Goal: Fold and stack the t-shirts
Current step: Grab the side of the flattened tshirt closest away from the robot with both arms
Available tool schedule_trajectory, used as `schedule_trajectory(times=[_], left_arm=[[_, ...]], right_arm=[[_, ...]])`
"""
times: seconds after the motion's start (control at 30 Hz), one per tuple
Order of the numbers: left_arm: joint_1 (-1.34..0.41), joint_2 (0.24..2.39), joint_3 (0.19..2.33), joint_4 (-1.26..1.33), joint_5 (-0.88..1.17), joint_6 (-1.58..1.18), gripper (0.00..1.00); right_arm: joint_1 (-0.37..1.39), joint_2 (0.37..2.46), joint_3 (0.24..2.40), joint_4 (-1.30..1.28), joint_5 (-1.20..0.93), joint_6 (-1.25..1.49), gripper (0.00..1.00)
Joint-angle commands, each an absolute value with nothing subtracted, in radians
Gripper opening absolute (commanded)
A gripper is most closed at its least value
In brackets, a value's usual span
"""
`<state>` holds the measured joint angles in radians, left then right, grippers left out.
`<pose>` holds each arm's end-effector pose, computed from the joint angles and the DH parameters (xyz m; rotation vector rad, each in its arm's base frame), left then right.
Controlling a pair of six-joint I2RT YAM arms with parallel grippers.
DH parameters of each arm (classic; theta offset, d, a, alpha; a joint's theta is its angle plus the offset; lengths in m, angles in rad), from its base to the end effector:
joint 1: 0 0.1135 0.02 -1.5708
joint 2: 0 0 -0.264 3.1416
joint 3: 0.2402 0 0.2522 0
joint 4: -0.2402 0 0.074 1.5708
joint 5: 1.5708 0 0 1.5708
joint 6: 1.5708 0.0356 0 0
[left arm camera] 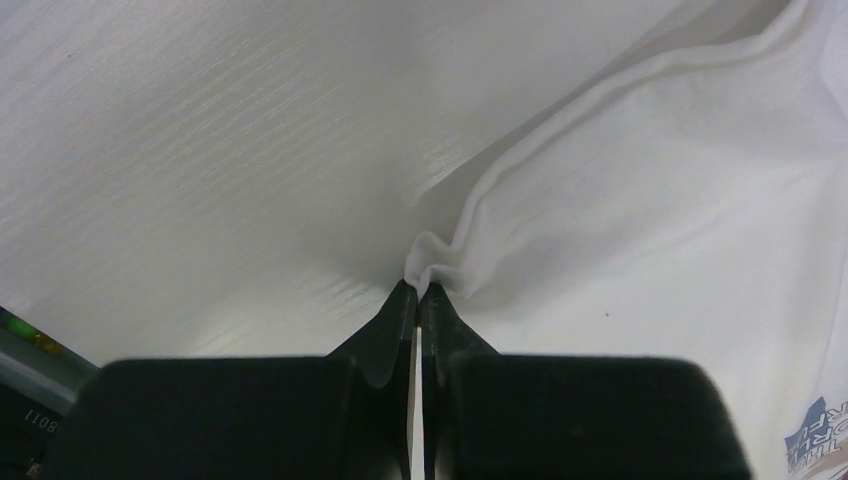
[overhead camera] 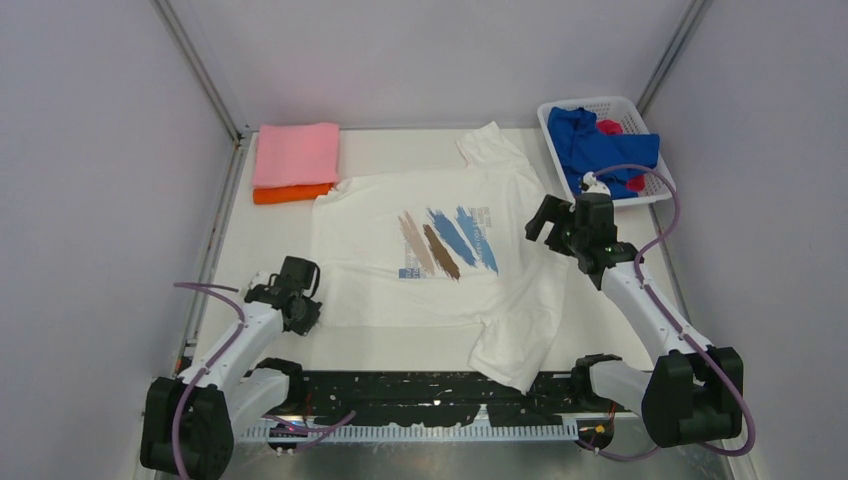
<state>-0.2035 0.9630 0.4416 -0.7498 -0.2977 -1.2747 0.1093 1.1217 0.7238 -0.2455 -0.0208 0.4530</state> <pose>0.1426 -0.0188 0.1570 -1.4422 2.3094 0.0249 0.2406 0.0271 0.2460 0.3707 2.2035 0.3323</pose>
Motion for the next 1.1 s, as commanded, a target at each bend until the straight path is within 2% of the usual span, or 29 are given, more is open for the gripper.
schedule_trajectory(times=[0.0,0.17,0.3,0.43,0.63,0.77,0.87,1.07], left_arm=[[-0.189,0.988,0.471,-0.743,-0.361,-1.253,0.0],[-0.089,0.996,0.513,-0.724,-0.367,-1.167,0.0],[-0.077,1.014,0.537,-0.696,-0.355,-1.128,0.0],[-0.065,1.034,0.557,-0.684,-0.36,-1.091,0.0],[-0.064,1.045,0.56,-0.661,-0.312,-1.061,0.0],[-0.064,1.025,0.536,-0.651,-0.288,-1.056,0.0],[-0.063,1.008,0.521,-0.647,-0.28,-1.05,0.0],[-0.064,0.987,0.507,-0.644,-0.263,-1.044,0.0]], right_arm=[[0.11,1.099,0.768,-0.294,-0.011,0.403,0.96],[0.17,1.09,0.789,-0.404,-0.013,0.373,0.95],[0.352,1.105,0.829,-0.561,0.118,0.335,0.96],[0.518,1.092,0.825,-0.689,0.105,0.341,1.0],[0.786,1.069,0.782,-0.885,-0.018,0.347,0.88],[0.952,1.062,0.739,-0.978,-0.052,0.427,0.76],[1.022,1.045,0.703,-0.993,-0.077,0.477,0.68],[1.095,1.092,0.641,-0.892,-0.104,0.492,0.6]])
